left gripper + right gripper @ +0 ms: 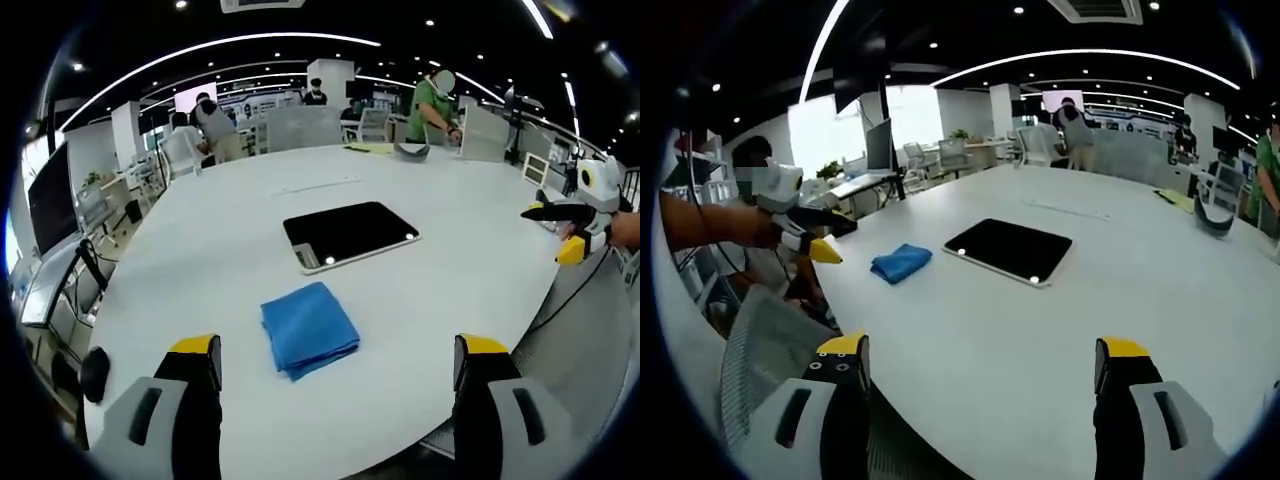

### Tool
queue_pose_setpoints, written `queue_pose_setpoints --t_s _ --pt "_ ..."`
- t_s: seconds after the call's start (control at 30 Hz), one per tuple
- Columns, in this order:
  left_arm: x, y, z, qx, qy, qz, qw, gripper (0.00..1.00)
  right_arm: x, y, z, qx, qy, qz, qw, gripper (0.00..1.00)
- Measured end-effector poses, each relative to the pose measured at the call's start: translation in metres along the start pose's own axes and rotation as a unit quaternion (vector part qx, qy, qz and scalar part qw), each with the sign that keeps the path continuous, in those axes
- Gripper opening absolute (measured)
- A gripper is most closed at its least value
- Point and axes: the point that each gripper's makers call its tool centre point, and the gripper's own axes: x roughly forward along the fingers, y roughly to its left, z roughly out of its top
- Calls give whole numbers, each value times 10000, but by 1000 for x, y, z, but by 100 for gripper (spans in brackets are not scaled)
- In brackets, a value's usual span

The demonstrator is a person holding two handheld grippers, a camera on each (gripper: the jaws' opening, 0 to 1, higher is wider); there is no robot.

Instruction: Wipe the mirror surface with the cleaning cloth until all visible marks leave the cleaned area.

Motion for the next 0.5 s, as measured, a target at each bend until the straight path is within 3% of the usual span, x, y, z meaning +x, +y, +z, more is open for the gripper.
queue_pose_setpoints --t_s 0.5 --pt "34 13 -1 328 237 -322 9987 81 6 -3 -2 0 139 12 9999 93"
